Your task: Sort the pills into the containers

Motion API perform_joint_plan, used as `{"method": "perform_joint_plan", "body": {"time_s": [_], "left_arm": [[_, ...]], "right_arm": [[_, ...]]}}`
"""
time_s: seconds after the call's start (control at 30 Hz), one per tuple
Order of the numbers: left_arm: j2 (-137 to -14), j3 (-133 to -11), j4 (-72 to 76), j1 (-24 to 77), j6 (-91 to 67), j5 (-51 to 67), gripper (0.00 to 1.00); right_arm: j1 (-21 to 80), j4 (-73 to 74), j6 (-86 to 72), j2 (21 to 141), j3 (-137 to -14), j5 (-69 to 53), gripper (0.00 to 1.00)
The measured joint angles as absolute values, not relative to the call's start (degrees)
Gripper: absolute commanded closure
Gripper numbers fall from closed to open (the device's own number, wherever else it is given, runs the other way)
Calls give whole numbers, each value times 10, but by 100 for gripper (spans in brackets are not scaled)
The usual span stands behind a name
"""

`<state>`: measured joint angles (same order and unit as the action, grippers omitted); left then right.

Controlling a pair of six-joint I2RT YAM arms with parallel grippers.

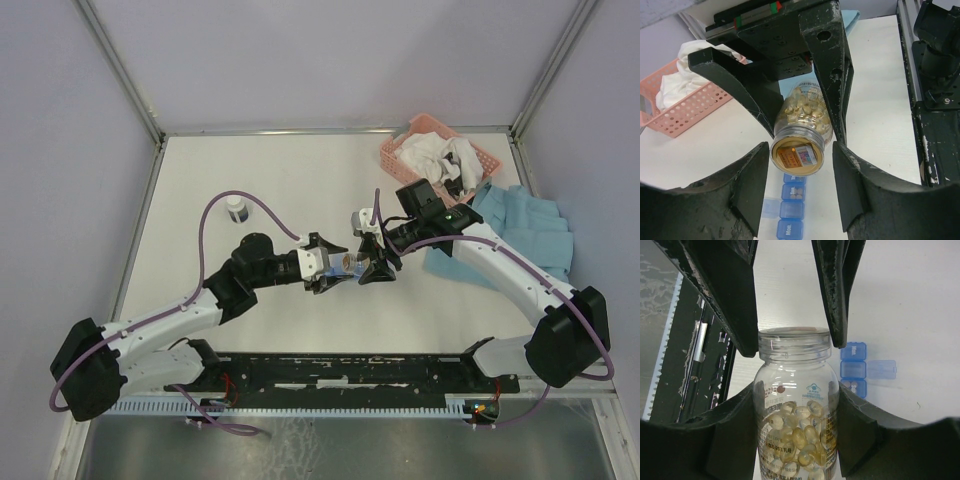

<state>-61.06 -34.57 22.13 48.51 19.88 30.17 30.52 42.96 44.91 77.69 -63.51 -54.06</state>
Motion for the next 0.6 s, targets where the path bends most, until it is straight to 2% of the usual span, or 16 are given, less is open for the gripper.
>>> {"method": "perform_joint_plan", "body": {"time_s": [0.23,0.43,0.6], "left_arm": [[-626,-358,206,480,199,308,50],[-626,-358,203,476,199,313,83],[-625,-358,205,475,168,316,95]], "right_arm": [[305,429,449,777,-635,-542,99],[305,431,449,777,-635,-542,99],[305,431,447,777,-635,-542,99]]}}
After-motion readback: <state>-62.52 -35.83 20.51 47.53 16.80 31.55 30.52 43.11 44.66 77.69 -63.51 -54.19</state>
